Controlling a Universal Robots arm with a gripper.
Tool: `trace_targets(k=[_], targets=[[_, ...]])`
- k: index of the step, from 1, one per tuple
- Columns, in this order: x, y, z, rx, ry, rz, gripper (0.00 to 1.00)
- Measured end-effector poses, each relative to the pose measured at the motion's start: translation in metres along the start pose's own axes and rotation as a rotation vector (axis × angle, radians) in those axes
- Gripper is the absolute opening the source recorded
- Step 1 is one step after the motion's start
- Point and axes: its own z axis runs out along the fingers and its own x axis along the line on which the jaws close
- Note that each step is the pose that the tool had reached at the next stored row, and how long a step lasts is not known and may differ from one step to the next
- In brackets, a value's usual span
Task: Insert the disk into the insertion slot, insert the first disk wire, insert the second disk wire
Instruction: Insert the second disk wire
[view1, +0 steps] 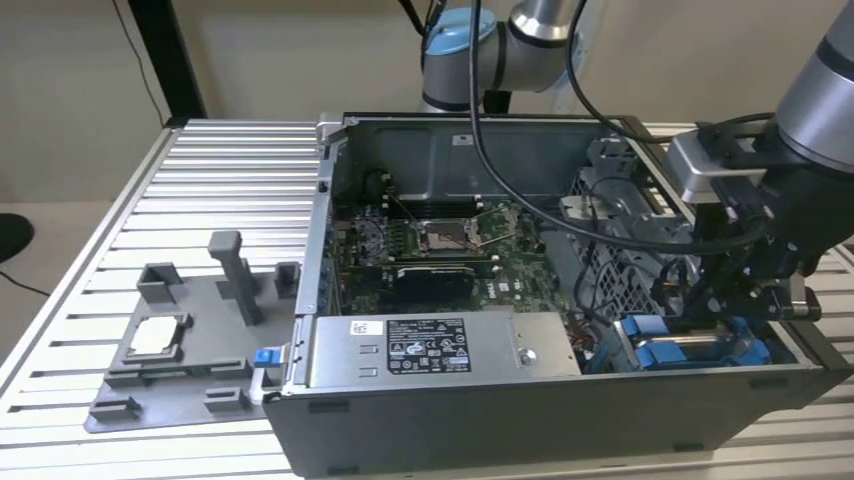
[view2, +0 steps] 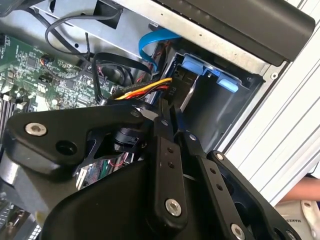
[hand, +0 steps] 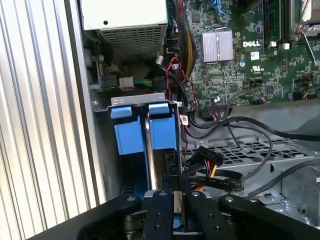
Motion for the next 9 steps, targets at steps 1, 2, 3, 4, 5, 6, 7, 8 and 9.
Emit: trace_targets(k=[1,2,3,4,5,6,7,8,9], targets=[[0.0000,0.0000,0.0000,0.0001,0.0001,0.000,0.00],[0.0000,0.0001,0.0002,0.0002,-0.0001,0.000,0.00],[0.0000,0.0001,0.0003,0.0004,-0.0001,0.000,0.00],[0.0000,0.0001,0.0004,0.0006,-0.0001,0.000,0.00],[0.0000,0.0001,0.0007,0.0009,-0.0003,-0.001,0.00],[0.0001,0.0001,0.0010,0.0013,-0.0003,-0.001,0.00],[0.0001,0.0001,0.0012,0.0017,-0.0004,-0.001,0.00],[0.0001,0.0001,0.0014,0.0022,-0.0004,-0.001,0.00],[0.0001,0.0002,0.0017,0.0028,-0.0005,-0.002,0.00]])
